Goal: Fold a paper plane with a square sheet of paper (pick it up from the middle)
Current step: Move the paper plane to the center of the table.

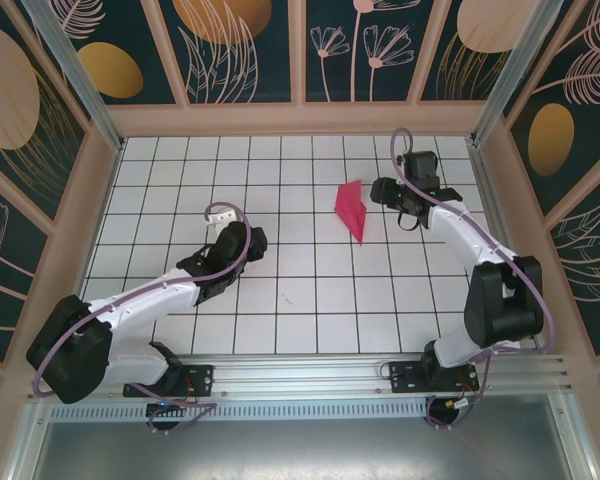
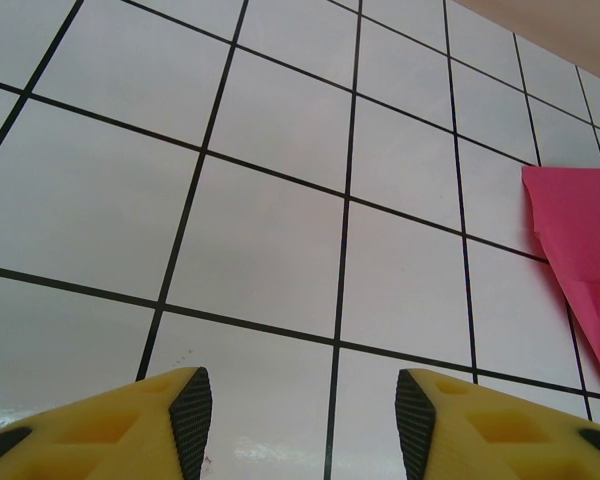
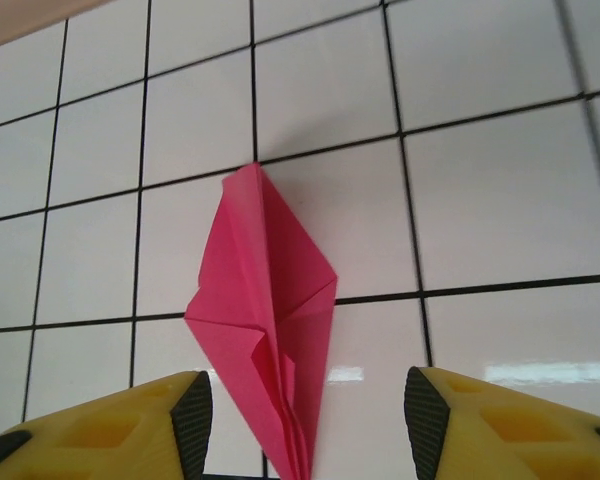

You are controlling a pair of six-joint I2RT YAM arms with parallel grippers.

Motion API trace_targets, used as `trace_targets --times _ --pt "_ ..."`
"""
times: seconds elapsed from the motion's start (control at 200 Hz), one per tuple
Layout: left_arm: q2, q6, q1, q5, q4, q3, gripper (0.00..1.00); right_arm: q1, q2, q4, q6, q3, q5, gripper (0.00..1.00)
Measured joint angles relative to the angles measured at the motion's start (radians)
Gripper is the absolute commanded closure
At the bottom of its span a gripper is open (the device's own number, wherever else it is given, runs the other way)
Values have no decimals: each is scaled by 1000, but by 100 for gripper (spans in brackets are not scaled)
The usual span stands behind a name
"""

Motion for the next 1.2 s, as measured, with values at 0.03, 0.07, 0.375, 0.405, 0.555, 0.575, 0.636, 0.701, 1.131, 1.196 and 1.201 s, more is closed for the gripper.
trace_targets --times 0.03,0.07,0.375,0.405,0.555,0.575,0.636,0.701,1.131,1.196,1.201 --pt "1 0 0 0 0 0 45 -3 34 14 6 5 -33 44" --pt "5 0 0 1 -1 2 45 -5 92 31 11 17 -77 45" --pt "11 0 0 9 -7 6 43 4 412 36 6 226 -166 49" --pt "11 0 0 9 -7 6 43 8 428 34 5 246 -162 50" --pt "11 0 0 9 -9 6 43 47 498 -8 -34 346 -104 59" --pt "11 0 0 9 -10 6 43 54 505 -13 -39 355 -91 61" --pt "11 0 0 9 -10 6 42 76 525 -29 -52 375 -44 63" --pt "11 0 0 10 -10 6 41 103 542 -50 -66 390 11 70" --pt "20 0 0 19 -11 6 37 270 639 -151 -103 500 384 95" --pt "20 -1 0 21 -11 5 37 278 645 -155 -109 509 413 100" --pt "20 0 0 21 -11 5 37 278 645 -155 -109 509 414 100"
